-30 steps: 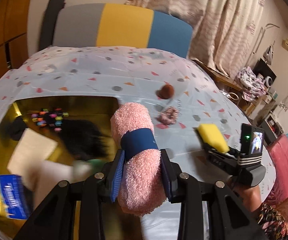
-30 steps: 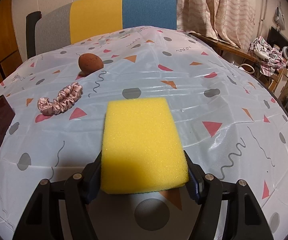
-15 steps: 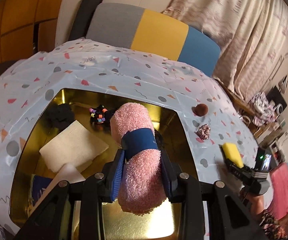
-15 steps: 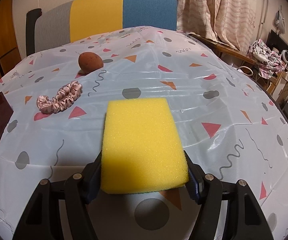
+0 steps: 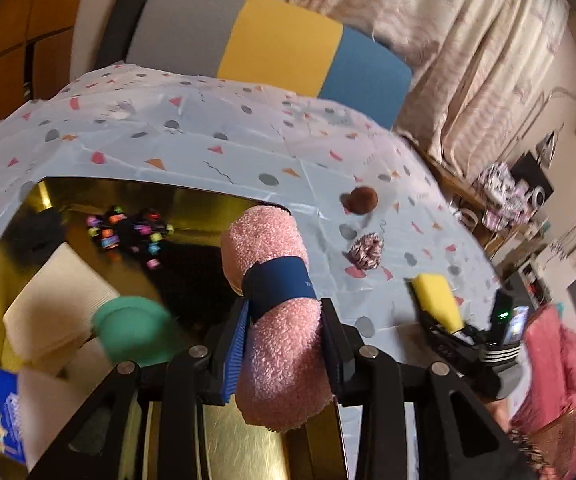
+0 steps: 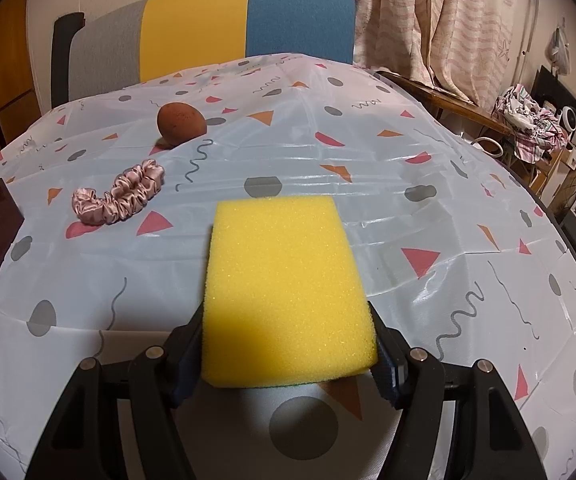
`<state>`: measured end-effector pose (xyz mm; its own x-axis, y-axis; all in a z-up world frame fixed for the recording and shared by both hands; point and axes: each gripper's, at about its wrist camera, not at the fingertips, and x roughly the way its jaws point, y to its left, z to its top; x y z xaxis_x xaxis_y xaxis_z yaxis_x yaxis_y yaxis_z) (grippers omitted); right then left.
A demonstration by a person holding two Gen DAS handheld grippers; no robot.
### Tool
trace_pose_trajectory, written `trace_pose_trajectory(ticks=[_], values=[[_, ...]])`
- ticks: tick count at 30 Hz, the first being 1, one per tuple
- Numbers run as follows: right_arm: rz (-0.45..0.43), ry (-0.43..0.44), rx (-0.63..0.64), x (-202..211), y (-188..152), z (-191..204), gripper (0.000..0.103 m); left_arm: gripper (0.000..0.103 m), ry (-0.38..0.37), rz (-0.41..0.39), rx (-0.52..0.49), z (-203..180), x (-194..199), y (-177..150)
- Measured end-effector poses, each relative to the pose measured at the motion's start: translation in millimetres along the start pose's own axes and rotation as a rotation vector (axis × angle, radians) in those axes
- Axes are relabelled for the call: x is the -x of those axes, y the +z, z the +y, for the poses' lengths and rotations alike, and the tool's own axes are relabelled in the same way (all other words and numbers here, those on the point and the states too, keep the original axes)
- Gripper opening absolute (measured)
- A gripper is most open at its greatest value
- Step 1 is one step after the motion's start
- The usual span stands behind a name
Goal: Organize soft objects
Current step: 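Carry the pink towel roll into the gold tray and open the left tool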
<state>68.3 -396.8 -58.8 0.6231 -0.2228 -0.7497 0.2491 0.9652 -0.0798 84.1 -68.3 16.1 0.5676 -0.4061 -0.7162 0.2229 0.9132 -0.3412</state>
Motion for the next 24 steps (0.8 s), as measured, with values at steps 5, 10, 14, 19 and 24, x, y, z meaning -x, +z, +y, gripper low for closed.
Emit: trace_pose_trajectory(ticks=[5, 10, 14, 19, 24], values=[[0.001, 0.008, -0.007, 0, 0, -1, 0.07, 0.037, 0.06, 0.038, -0.026, -4, -29, 2], [0.003, 0.014, -0.013, -1, 0, -2, 0.07, 0.049, 0.053, 0.021, -0.027, -5, -26, 2], [0.003, 0.014, -0.013, -1, 0, -2, 0.07, 0.049, 0.037, 0.005, -0.022, -5, -13, -3], [0.002, 0.012, -0.011, -1, 0, -2, 0.07, 0.049, 0.074, -0.024, -0.061, -7, 10, -23], [-0.052, -0.009, 0.0, 10, -1, 0, 0.07, 0.049, 0.073, -0.008, -0.087, -2, 20, -40]])
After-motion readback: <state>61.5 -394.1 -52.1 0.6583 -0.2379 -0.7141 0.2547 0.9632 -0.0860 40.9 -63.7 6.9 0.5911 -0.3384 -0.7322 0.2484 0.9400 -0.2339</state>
